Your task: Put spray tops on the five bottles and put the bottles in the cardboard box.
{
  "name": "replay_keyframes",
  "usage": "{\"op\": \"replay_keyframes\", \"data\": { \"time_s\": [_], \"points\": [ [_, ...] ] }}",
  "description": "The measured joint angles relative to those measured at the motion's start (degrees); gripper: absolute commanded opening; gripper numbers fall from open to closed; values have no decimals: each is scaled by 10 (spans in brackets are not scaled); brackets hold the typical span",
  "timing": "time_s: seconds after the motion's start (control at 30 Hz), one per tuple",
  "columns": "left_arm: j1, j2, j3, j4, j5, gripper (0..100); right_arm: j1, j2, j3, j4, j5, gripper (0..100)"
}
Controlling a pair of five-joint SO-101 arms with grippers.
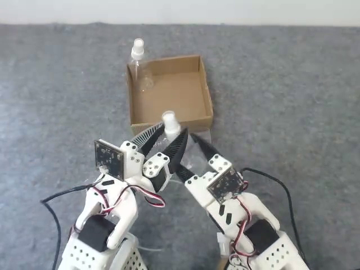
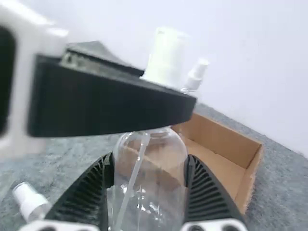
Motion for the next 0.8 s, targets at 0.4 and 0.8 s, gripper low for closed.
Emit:
{"op": "replay_keyframes", "data": {
  "time_s": [0.4,0.8],
  "points": [
    [0,-3,-57,128,-1,269,14,0,0,-8,0,7],
    [-7,-3,-60,131,-1,269,72,0,0,-42,-53,6]
  ]
}}
